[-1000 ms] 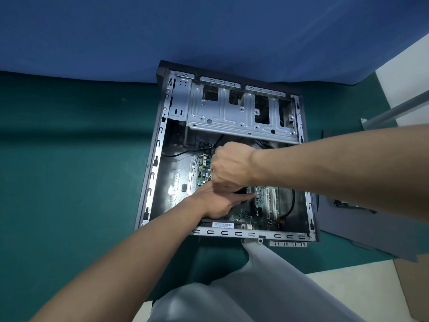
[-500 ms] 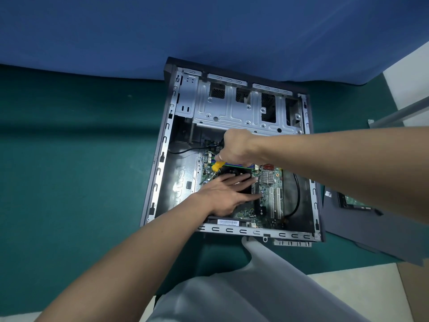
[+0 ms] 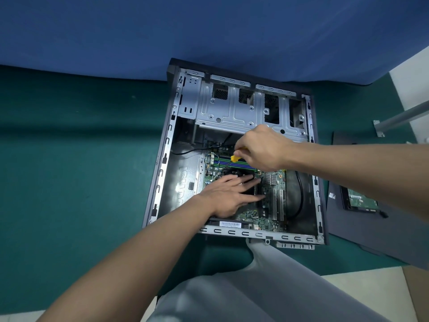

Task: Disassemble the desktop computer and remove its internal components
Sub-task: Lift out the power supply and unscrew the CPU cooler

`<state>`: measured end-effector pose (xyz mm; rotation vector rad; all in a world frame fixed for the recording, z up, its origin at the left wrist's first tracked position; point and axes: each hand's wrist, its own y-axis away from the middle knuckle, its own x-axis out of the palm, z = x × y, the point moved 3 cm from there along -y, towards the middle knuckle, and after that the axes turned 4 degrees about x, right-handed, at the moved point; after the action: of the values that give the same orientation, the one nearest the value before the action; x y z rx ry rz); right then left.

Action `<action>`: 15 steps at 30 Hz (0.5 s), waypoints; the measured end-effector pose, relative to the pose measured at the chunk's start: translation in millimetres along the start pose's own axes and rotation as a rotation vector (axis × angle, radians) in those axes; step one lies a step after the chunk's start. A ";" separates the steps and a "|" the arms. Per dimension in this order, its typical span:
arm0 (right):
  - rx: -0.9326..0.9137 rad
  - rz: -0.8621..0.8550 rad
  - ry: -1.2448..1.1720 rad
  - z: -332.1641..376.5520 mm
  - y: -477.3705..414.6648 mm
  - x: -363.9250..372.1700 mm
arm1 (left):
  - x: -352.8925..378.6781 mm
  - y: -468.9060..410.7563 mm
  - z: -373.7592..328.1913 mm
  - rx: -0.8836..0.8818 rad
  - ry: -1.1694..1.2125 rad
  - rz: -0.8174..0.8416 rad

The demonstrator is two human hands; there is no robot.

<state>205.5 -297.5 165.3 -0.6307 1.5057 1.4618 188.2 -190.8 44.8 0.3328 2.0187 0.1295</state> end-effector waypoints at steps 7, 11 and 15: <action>-0.035 -0.018 0.015 1.0 -2.0 0.1 | -0.6 0.4 -0.6 -0.008 0.007 0.006; -0.028 -0.018 -0.003 -1.8 -1.6 -0.6 | -0.7 0.3 -0.4 -0.008 0.002 0.010; -0.030 -0.023 -0.017 0.1 -2.0 -0.7 | -0.2 -0.1 -0.4 -0.008 0.000 0.015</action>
<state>207.5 -297.9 165.0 -0.6498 1.4613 1.4718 187.9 -191.0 45.1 0.3431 2.0158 0.1473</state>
